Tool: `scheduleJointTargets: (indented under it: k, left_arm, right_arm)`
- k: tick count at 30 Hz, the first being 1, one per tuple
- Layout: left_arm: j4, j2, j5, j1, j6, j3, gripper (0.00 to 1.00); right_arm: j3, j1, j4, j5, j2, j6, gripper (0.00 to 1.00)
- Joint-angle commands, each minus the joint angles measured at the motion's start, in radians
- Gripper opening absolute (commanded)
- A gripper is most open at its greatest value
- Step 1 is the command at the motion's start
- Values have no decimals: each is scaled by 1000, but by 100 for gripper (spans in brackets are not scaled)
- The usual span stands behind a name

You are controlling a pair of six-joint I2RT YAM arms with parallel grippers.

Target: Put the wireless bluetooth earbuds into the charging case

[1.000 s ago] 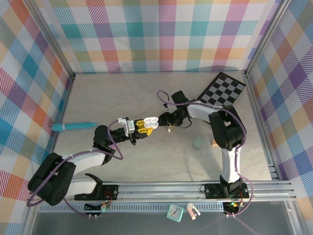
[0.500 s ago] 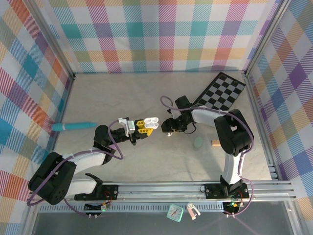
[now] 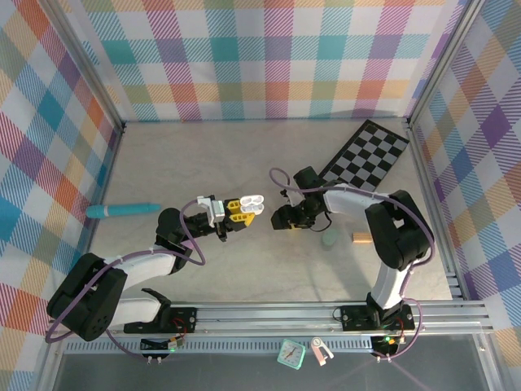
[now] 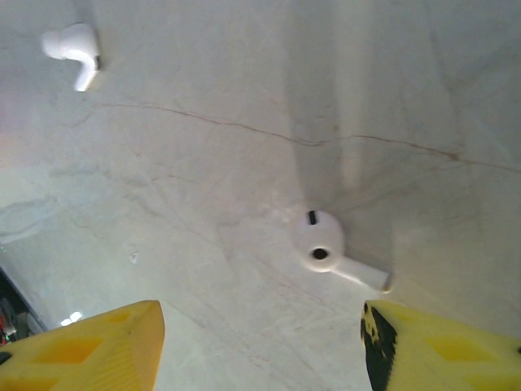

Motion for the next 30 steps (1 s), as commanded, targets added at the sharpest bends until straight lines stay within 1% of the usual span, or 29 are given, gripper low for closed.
scheduleJointTargets:
  k: [1,5,8,12,18,30]
  left_arm:
    - [43,-3,5,6,20,11,17]
    - [43,-8,-1,8,28,8,17]
    - [42,-5,-2,9,31,7,17]
    - [42,-5,-2,9,32,1,17]
    - [43,-5,0,10,37,0,17]
    - [43,-7,5,10,37,-1,17]
  right_arm:
    - [-10,6,-3,15,-62,11,65]
    - [40,6,-36,86,-46,12,63]
    - [96,6,-64,97,13,12,62]
    - [131,8,-62,61,71,13,62]
    - [146,23,-53,18,101,14,62]
    - [98,51,-28,-34,52,7,62]
